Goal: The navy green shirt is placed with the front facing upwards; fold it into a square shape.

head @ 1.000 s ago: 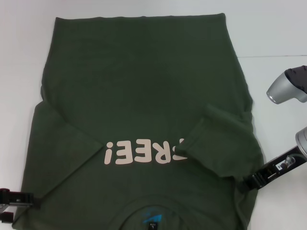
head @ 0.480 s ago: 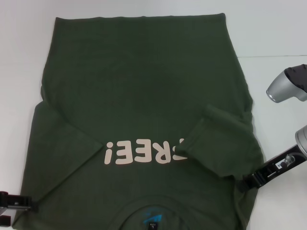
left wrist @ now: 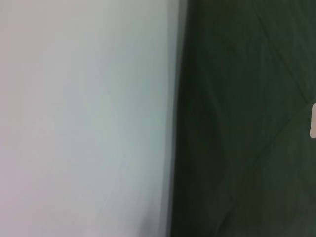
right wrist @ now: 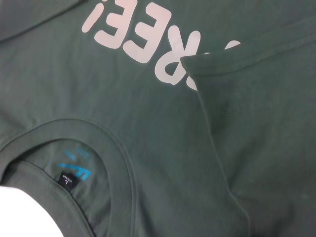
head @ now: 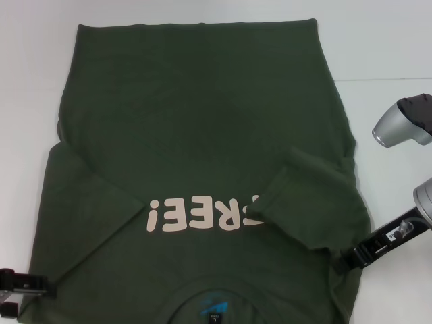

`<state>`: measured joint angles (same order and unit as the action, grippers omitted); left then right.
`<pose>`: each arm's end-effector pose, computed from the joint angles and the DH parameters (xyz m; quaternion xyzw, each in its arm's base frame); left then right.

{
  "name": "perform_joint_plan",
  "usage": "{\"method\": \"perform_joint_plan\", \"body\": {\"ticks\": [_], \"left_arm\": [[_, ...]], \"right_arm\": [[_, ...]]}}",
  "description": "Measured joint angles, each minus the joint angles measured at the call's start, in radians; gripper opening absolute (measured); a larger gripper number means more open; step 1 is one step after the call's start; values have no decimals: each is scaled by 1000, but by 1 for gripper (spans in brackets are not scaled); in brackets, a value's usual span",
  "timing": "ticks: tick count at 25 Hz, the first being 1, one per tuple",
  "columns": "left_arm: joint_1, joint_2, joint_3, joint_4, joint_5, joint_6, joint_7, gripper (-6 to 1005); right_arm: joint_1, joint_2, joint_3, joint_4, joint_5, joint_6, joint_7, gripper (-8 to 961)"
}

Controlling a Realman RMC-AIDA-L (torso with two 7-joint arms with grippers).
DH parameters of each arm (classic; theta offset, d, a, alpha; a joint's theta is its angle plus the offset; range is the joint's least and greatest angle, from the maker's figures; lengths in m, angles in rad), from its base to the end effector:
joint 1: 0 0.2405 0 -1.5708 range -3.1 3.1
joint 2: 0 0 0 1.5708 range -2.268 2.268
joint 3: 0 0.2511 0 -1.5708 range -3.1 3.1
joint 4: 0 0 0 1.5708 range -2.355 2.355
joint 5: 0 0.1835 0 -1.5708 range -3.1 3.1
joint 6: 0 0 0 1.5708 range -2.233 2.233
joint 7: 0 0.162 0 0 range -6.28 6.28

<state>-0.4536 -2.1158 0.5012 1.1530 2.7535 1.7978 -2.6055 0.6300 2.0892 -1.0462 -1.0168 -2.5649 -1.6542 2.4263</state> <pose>-0.3201 0.2545 0.0420 -0.6666 -0.7320 0.0155 0.1402 0.2406 0.3086 -0.0195 -0.8714 0.4702 -0.1250 0.0630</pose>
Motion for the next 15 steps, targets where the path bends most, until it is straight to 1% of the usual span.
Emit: {"method": "perform_joint_plan", "body": {"ticks": [6, 15], "left_arm": [[-1, -2, 2, -2, 0, 1, 2, 889], [0, 2, 2, 4, 29, 0, 1, 887]], "right_arm": [[0, 0, 0, 0, 0, -3, 0, 27], [1, 0, 0, 0, 0, -6, -1, 27]]}}
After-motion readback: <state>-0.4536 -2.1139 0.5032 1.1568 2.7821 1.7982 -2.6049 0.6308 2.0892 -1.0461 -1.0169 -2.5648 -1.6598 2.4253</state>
